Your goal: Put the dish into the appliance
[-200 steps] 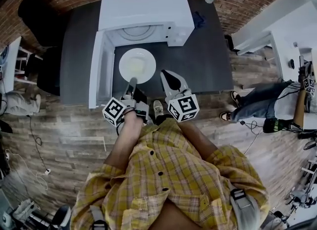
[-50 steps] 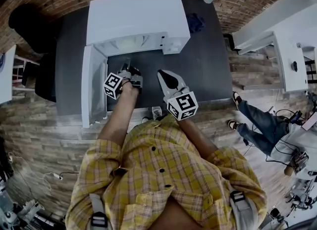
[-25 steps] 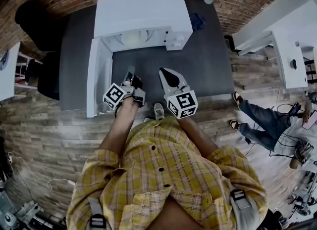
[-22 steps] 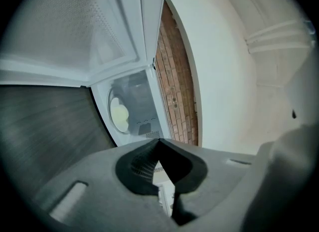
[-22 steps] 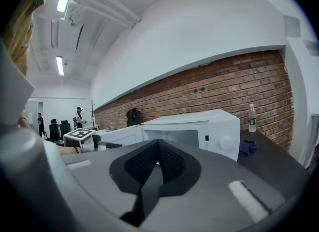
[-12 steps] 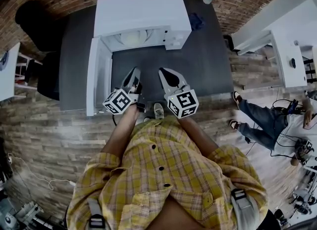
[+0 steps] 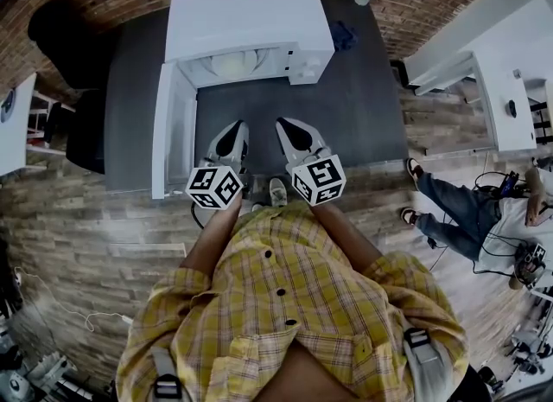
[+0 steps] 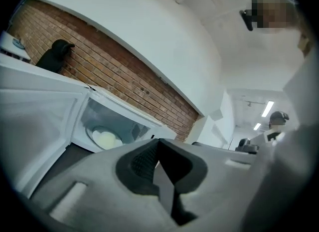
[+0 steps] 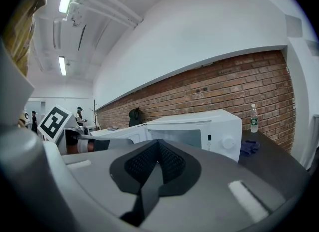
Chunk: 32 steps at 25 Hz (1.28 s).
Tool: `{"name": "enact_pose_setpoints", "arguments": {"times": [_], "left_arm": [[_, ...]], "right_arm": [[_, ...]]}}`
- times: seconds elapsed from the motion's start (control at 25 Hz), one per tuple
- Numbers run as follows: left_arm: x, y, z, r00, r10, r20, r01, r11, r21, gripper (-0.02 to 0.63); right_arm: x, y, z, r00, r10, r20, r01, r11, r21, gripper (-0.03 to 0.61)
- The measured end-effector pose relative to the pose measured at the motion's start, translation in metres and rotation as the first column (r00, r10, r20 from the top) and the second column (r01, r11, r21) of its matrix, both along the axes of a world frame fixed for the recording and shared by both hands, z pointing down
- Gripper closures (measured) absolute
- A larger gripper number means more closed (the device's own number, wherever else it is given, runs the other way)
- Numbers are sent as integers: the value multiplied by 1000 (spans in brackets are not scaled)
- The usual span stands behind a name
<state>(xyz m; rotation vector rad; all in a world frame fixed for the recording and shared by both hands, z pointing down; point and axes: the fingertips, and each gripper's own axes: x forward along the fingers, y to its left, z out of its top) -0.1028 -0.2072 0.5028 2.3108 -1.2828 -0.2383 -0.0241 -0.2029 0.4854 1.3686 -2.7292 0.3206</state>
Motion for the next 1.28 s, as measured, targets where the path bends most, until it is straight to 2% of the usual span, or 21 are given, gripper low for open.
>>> {"name": "enact_pose_setpoints", "arguments": {"times": [0.24, 0.6, 0.84, 1.28], "left_arm": [[7, 13, -8, 990, 8, 141, -20, 996, 85, 615], [4, 18, -19, 966, -39, 256, -2, 987, 158, 615], [5, 20, -20, 955, -51, 294, -5, 983, 186, 615], [2, 17, -20, 945, -73, 319, 12, 982, 188, 615]], "right_arm": [[2, 1, 2, 1000, 5, 6, -5, 1000, -4, 575], [3, 2, 0, 1000, 11, 19, -11, 1000, 1, 575], [4, 4, 0, 1000, 13, 26, -13, 1000, 9, 575], [2, 2, -1, 1000, 3, 22, -3, 1000, 10, 575]]}}
